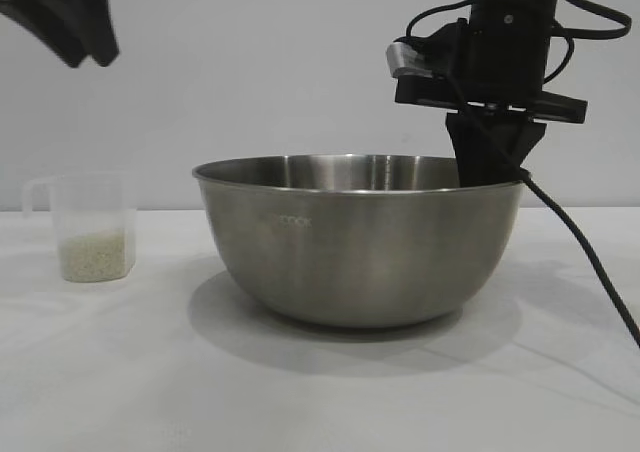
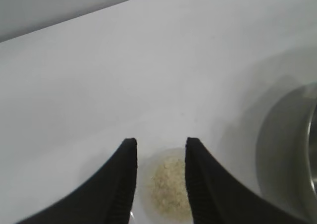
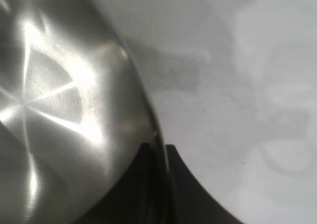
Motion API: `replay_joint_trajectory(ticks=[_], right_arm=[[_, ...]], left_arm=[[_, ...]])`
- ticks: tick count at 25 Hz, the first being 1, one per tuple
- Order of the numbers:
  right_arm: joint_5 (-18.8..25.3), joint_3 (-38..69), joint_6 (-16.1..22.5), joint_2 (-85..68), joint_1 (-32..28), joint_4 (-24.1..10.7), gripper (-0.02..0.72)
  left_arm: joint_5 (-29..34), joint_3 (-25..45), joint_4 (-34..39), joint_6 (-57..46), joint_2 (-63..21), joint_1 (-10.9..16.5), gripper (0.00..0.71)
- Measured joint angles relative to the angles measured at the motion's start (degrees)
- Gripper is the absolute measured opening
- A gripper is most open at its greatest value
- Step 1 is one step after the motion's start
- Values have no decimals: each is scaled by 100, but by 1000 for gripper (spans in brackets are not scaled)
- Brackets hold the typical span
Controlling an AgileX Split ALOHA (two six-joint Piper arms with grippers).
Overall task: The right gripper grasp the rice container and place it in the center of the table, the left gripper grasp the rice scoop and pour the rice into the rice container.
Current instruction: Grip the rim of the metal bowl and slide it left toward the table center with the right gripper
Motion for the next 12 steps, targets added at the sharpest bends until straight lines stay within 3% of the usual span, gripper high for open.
replay_joint_trajectory(ticks=[3, 6, 9, 12], right_arm=[[-278, 322, 0, -145, 10, 40, 60], [-719, 369, -11, -417, 13, 53, 177], [-1138, 369, -11, -845, 35, 63, 272], [-1286, 369, -33, -1390, 35, 63, 272]], left_arm=[[-1064, 819, 10, -12, -140, 0, 206], [-1975, 1287, 10, -77, -24, 0, 206], [-2601, 1480, 10, -300, 342, 0, 206], [-3029, 1505, 21, -511, 906, 0, 206]])
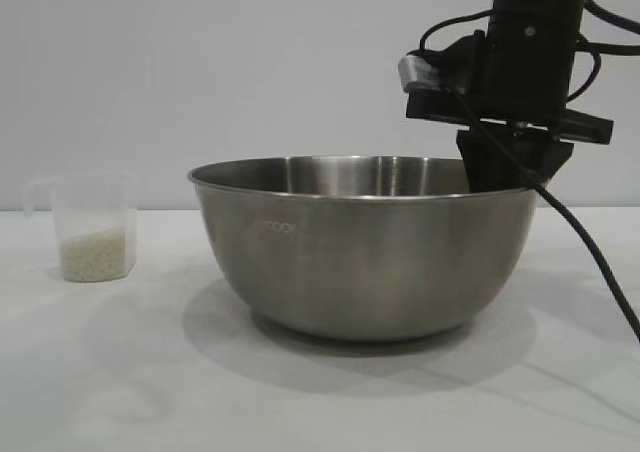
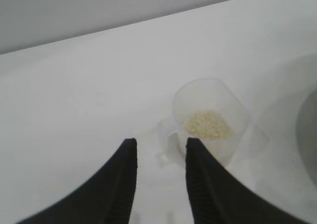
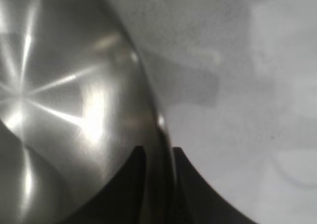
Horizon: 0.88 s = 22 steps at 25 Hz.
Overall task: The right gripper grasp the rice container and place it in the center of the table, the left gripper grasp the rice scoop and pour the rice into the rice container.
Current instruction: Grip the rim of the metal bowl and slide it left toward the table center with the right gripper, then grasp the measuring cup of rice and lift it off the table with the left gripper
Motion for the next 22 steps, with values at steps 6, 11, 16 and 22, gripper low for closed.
replay_joint_trajectory(ticks=[6, 11, 16, 22], right_arm=[[-533, 682, -10, -1700, 360, -172, 298], [-982, 1939, -30, -3465, 1028, -296, 298], [-1056, 3295, -30, -5176, 1164, -125, 298], [-150, 3967, 67, -6928, 1164, -79, 298]], left_arm=[[-1490, -11, 364, -115, 1481, 0, 206], [-2251, -57, 437, -255, 2391, 0, 206], [-2341, -256, 448, -276, 2832, 0, 206], [-2353, -593, 176, -241, 2908, 0, 206]])
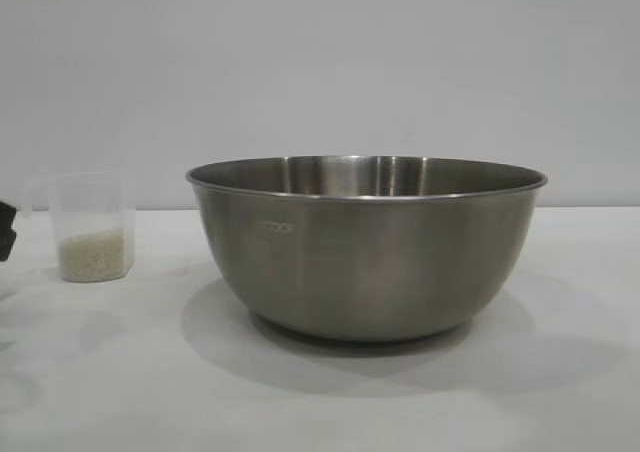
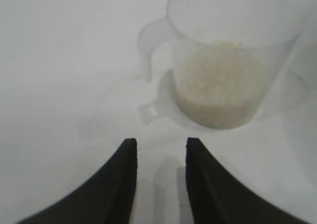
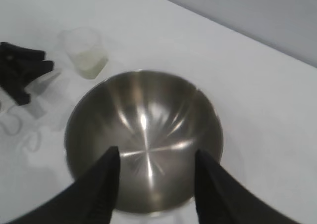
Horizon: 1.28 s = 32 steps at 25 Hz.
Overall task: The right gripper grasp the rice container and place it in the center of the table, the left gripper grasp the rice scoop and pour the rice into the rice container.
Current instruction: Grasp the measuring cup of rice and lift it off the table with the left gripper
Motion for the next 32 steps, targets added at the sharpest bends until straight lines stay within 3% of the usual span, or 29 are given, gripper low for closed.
replay_joint_trajectory(ticks=[4, 9, 13, 18, 26, 32], right_arm=[[938, 60, 28, -509, 0, 0, 298], [1415, 269, 101, -1395, 0, -11, 298], [1875, 544, 461, -2330, 0, -38, 298], [2558, 609, 918, -3309, 0, -372, 298], [2673, 943, 1111, -3564, 0, -891, 298], [1988, 1203, 1111, -3564, 3, -1064, 298]], left_arm=[[0, -218, -104, 186, 38, 0, 206], [-21, -295, -172, 241, 243, 0, 206], [-21, -295, -172, 254, 291, 0, 206], [-21, -316, -172, 315, 291, 0, 206], [-33, -463, -172, 337, 297, 0, 206], [-33, -515, -139, 337, 297, 0, 206]])
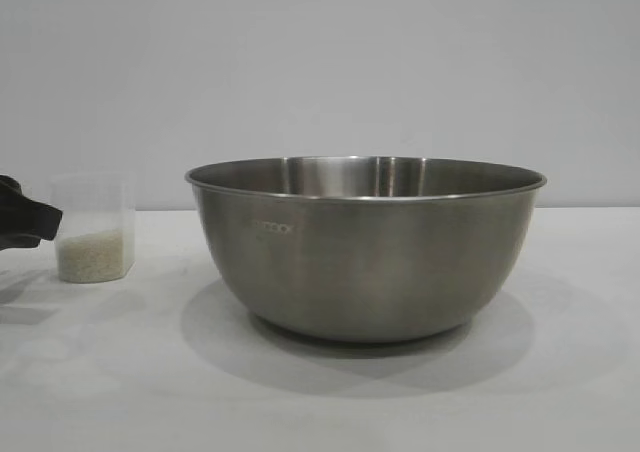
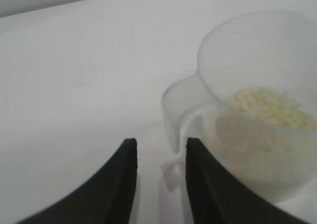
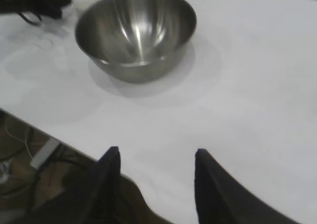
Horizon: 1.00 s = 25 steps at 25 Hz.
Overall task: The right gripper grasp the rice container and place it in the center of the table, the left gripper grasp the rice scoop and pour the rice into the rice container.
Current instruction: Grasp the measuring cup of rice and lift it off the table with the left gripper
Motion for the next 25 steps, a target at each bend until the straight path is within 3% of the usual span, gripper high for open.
replay_joint_trajectory(ticks=[17, 18, 21, 25], right_arm=[[-118, 24, -11, 0, 0, -22, 298], [-118, 24, -11, 0, 0, -22, 298], [-118, 24, -11, 0, 0, -22, 298], [-118, 24, -11, 0, 0, -22, 298]], left_arm=[[-12, -320, -40, 198, 0, 0, 206], [-12, -369, -40, 214, 0, 0, 124], [-12, -447, -30, 276, 0, 0, 0], [-1, -461, 116, 631, -55, 0, 0]])
